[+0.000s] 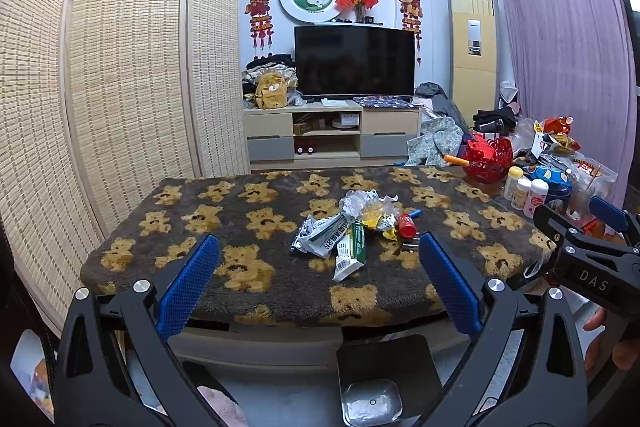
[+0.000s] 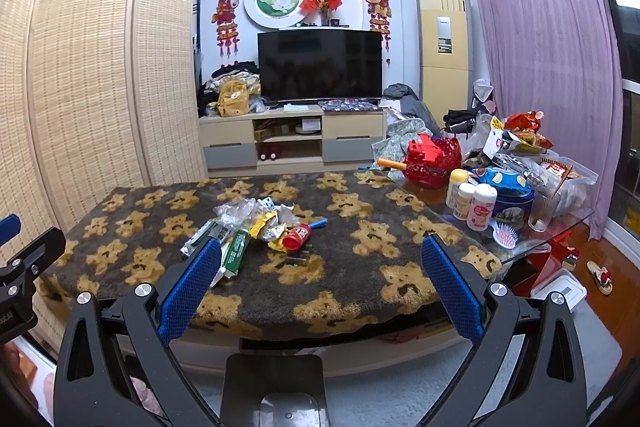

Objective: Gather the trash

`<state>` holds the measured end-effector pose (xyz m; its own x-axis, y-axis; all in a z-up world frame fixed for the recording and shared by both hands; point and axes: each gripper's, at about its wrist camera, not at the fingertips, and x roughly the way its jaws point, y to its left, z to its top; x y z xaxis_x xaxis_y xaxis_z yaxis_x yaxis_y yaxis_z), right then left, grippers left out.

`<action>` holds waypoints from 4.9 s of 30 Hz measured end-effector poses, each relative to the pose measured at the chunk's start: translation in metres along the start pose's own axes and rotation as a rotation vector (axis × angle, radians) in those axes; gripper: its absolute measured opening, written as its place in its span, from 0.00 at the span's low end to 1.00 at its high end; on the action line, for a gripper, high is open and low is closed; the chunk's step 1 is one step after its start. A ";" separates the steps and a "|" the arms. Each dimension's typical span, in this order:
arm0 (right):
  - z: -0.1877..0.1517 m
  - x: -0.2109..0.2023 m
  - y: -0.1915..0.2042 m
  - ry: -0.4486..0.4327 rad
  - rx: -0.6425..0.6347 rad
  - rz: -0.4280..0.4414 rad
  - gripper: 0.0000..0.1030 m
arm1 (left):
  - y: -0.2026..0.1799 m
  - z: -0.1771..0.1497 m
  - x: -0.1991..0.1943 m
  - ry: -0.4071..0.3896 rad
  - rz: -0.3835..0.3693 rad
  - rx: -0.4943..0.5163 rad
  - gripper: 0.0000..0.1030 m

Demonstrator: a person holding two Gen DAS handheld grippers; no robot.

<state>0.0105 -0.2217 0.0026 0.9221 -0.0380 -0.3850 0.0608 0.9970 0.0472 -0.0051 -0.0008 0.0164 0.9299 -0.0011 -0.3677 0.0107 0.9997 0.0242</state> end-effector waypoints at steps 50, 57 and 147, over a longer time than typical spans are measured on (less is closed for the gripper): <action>-0.029 0.073 -0.029 0.119 0.077 0.063 0.97 | 0.016 -0.026 0.067 0.148 0.016 -0.002 0.92; -0.051 0.133 -0.025 0.223 0.086 0.120 0.97 | 0.011 -0.044 0.126 0.263 0.013 0.038 0.92; -0.081 0.118 -0.005 0.407 0.005 0.207 0.35 | -0.029 -0.106 0.126 0.483 -0.282 -0.023 0.30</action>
<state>0.0880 -0.2259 -0.1180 0.6899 0.1922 -0.6980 -0.1061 0.9806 0.1651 0.0731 -0.0268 -0.1295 0.6182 -0.2618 -0.7412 0.2214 0.9627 -0.1554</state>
